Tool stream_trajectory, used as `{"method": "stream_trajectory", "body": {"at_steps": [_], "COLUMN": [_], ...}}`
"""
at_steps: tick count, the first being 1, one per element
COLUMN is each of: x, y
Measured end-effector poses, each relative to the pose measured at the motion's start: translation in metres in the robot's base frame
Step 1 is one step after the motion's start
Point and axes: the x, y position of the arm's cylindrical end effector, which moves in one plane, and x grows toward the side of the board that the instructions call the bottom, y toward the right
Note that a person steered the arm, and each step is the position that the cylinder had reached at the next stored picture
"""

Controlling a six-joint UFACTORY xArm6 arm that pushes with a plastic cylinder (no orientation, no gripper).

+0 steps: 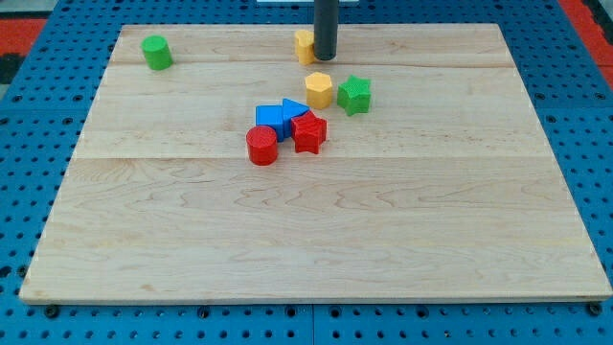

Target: Place the heart parallel to green circle

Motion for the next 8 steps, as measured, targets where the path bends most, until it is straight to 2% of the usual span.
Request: {"method": "stream_trajectory", "body": {"at_steps": [3, 5, 6, 7, 8], "x": [0.008, 0.034, 0.090, 0.182, 0.203], "y": [0.054, 0.077, 0.086, 0.061, -0.043]}}
